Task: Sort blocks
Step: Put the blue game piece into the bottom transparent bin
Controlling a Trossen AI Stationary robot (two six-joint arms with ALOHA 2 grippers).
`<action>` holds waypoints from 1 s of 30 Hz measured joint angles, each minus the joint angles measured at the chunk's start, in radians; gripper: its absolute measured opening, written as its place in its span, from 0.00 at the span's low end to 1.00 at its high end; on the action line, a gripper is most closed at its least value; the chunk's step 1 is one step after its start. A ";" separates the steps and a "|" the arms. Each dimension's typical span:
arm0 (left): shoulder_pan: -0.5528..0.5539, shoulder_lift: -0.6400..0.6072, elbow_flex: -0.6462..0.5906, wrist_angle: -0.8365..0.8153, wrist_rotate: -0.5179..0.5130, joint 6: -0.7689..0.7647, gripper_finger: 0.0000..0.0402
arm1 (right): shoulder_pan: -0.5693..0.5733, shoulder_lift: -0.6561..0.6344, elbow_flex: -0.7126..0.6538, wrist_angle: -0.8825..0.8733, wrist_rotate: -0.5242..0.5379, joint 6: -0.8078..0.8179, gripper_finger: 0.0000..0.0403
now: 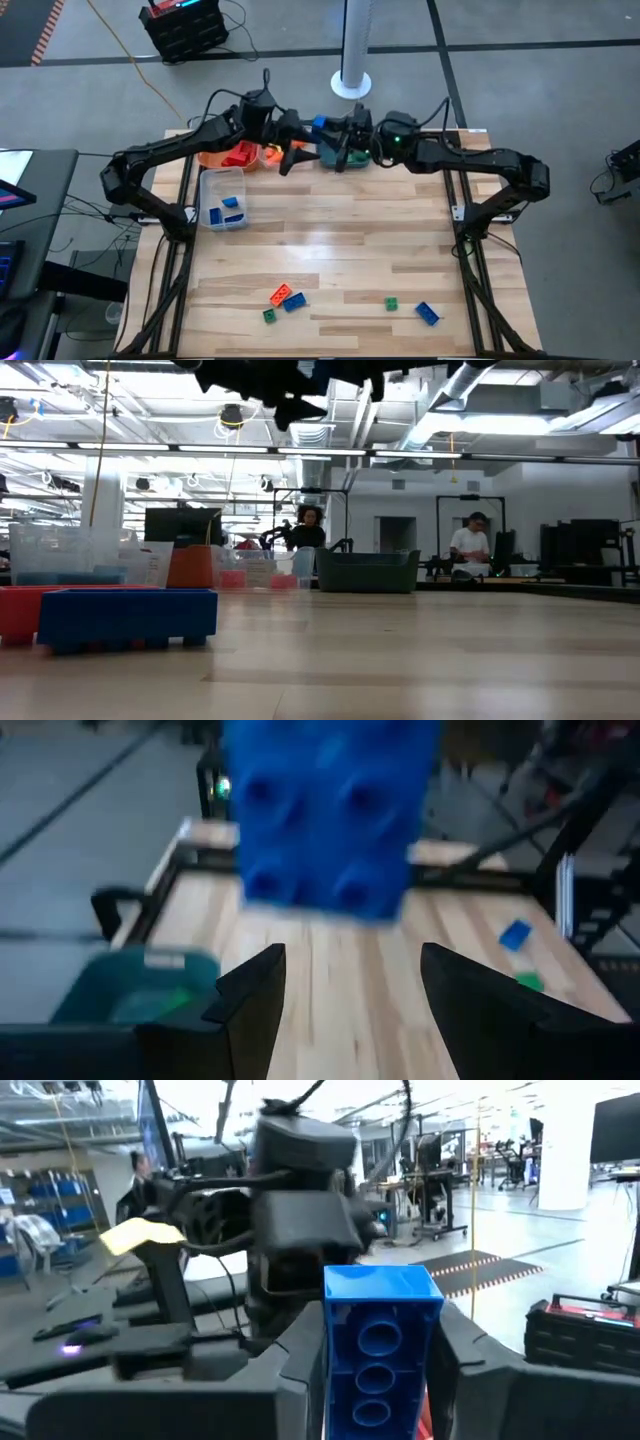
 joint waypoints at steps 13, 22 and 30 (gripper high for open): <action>-0.010 -0.001 0.002 0.202 -0.002 -0.116 0.55 | 0.032 -0.001 0.000 0.013 -0.021 0.003 0.26; -0.016 -0.008 0.002 0.185 0.004 -0.140 0.31 | 0.032 -0.001 0.000 -0.002 -0.021 0.007 0.37; 0.041 -0.187 0.003 -0.227 -0.038 -0.125 0.31 | -0.032 -0.056 0.000 -0.107 -0.020 -0.011 0.67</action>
